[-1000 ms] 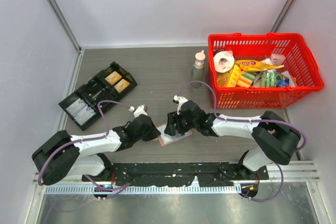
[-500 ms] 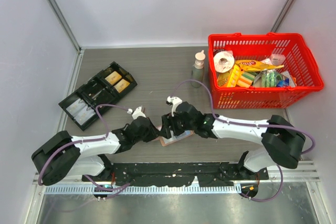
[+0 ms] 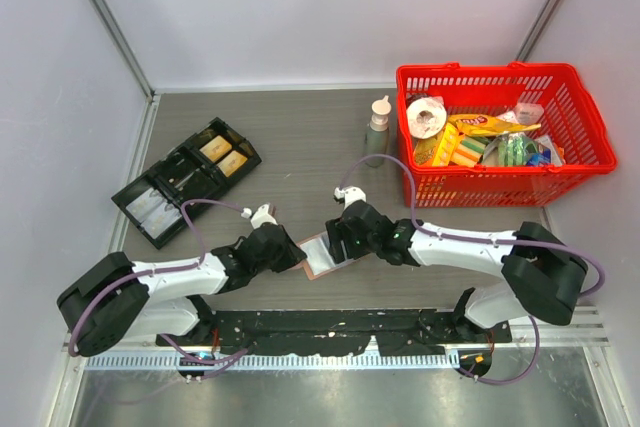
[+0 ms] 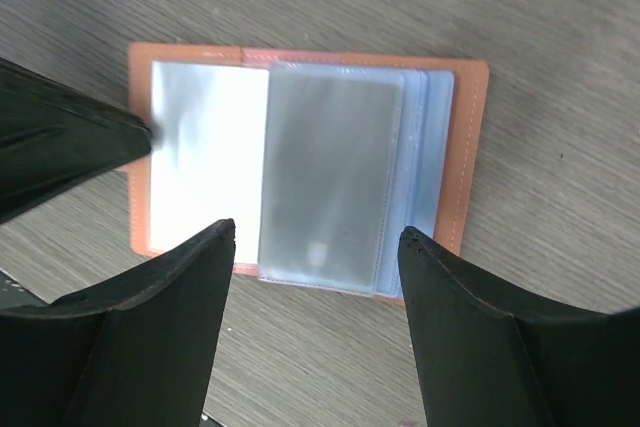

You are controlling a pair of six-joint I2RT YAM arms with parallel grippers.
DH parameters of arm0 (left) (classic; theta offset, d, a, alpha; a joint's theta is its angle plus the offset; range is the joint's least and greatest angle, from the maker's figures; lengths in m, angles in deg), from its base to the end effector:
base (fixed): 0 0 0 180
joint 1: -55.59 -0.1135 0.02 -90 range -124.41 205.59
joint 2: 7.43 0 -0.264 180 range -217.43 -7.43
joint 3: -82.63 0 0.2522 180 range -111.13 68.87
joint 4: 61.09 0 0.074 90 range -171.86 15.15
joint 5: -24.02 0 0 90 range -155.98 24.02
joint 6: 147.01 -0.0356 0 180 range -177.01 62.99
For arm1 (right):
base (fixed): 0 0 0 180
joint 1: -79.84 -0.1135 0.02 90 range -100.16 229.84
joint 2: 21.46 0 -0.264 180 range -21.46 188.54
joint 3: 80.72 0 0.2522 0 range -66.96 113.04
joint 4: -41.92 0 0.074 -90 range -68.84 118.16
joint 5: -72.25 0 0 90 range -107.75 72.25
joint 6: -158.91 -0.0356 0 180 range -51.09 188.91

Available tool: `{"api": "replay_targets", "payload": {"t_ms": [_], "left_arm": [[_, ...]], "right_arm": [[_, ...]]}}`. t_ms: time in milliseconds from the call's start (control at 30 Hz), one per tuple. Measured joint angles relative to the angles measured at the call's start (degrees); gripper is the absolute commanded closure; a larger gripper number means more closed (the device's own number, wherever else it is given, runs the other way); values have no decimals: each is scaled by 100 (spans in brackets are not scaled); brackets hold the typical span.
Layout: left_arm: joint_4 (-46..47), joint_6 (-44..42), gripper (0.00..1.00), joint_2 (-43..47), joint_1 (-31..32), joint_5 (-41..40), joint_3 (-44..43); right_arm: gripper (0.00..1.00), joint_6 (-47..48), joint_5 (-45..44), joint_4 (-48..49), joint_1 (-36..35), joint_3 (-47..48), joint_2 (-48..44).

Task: Take the credit cards out of the card holder
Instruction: Remove the credit card from the card holder.

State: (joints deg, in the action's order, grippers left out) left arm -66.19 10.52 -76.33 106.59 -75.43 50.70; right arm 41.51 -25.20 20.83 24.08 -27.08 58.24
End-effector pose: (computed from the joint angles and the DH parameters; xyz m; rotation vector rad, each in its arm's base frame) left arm 0.1351 -0.1575 0.1350 -0.4417 2.4138 -0.8333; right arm 0.1578 0.2237 0.1823 -0.5395 2.3909 0.5188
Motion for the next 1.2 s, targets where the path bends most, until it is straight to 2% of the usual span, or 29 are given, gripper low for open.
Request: {"api": "replay_targets", "payload": {"t_ms": [633, 967, 1200], "left_arm": [[-17, 4, 90, 9, 0, 2, 0], [-17, 20, 91, 7, 28, -39, 0], [-24, 81, 91, 7, 37, -57, 0]], "right_arm": [[30, -15, 310, 195, 28, -153, 208], [30, 76, -61, 61, 33, -116, -212], [30, 59, 15, 109, 35, -101, -168]]}}
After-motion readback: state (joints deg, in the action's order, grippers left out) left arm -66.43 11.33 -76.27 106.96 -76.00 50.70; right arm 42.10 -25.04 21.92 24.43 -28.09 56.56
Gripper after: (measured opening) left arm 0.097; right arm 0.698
